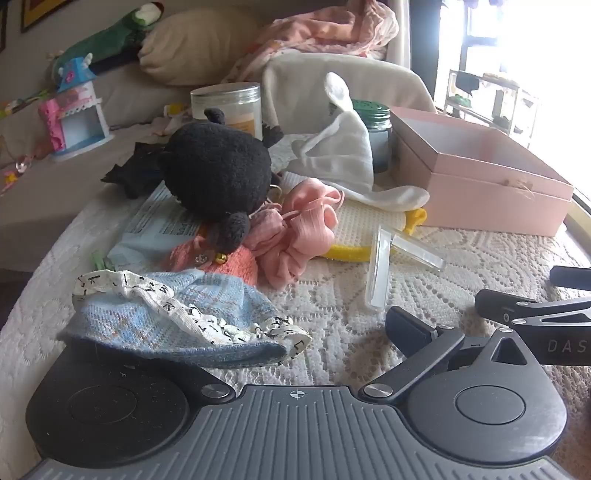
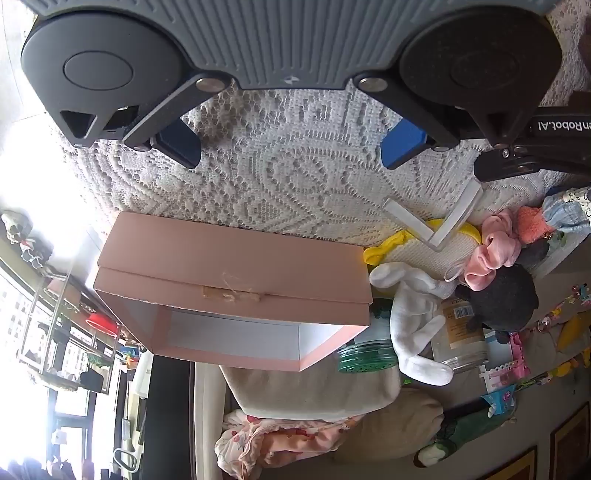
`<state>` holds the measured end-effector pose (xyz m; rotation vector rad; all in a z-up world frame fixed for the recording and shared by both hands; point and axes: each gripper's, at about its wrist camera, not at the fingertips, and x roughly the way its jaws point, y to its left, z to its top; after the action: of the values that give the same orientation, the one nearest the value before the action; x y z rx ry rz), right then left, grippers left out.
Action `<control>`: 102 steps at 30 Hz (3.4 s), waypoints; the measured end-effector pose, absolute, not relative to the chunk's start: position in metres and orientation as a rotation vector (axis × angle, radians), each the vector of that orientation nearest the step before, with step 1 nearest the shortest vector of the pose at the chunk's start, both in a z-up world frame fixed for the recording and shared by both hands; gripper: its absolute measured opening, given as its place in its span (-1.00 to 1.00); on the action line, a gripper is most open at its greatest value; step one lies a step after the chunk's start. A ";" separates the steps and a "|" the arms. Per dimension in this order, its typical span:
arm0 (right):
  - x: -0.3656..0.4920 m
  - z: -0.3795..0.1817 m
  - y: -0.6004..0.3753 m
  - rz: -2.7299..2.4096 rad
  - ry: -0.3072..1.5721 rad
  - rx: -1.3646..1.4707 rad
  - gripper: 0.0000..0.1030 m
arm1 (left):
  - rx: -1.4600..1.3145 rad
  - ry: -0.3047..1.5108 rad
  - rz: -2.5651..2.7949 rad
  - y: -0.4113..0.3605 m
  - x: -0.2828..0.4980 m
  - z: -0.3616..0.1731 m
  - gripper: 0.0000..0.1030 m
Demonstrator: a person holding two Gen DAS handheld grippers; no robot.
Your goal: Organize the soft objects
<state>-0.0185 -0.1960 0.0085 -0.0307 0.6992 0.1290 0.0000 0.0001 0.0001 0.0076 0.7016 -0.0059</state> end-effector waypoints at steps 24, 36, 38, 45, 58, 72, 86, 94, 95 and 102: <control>-0.018 0.008 -0.196 0.128 0.699 -0.030 1.00 | 0.007 0.695 -0.006 0.000 0.000 0.000 1.00; -0.018 0.008 -0.196 0.128 0.699 -0.030 1.00 | 0.008 0.693 -0.006 0.000 0.000 0.000 1.00; -0.018 0.008 -0.196 0.128 0.699 -0.030 1.00 | 0.008 0.693 -0.006 0.000 0.000 0.000 1.00; -0.018 0.008 -0.196 0.128 0.699 -0.030 1.00 | 0.008 0.692 -0.006 0.000 0.000 0.000 1.00; -0.018 0.008 -0.196 0.129 0.699 -0.030 1.00 | 0.008 0.691 -0.006 0.000 0.000 0.000 1.00; -0.018 0.008 -0.196 0.128 0.699 -0.030 1.00 | 0.010 0.690 -0.003 0.000 0.000 0.000 1.00; -0.018 0.008 -0.196 0.129 0.699 -0.030 1.00 | 0.010 0.689 -0.003 0.000 0.000 0.000 1.00; -0.019 0.008 -0.195 0.130 0.700 -0.030 1.00 | -0.004 0.698 -0.036 0.006 -0.005 0.003 1.00; -0.018 0.009 -0.195 0.140 0.707 -0.035 1.00 | -0.010 0.700 -0.043 0.008 -0.006 0.004 1.00; -0.004 0.018 -0.200 0.196 0.810 -0.066 1.00 | -0.169 0.734 -0.219 0.037 -0.028 0.035 1.00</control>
<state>-0.0042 -0.1996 0.0175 -0.0658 0.8097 0.1956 -0.0279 0.0371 0.0355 -0.1690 0.7336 -0.2194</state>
